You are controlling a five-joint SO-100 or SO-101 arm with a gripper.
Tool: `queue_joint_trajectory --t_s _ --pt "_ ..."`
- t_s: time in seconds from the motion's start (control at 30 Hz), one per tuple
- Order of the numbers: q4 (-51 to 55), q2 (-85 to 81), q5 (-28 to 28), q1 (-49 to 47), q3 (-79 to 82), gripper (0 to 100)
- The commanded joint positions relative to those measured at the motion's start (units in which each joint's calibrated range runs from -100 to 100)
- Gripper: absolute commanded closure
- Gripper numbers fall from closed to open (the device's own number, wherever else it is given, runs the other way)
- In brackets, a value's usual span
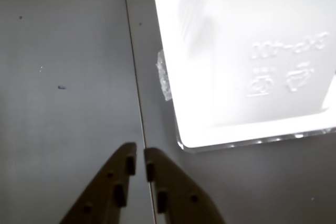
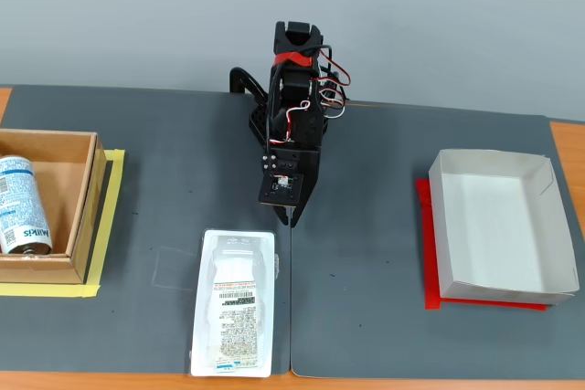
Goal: Pick the sandwich and put it in the gray box
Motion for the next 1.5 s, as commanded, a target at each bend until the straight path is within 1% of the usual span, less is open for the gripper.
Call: queue_joint_trajectory --t_s 0.0,1.47 --pt "-0.65 -0.6 -0.13 0.24 0.26 98" --pt "-0.65 -0.6 0.34 0.09 0.17 98"
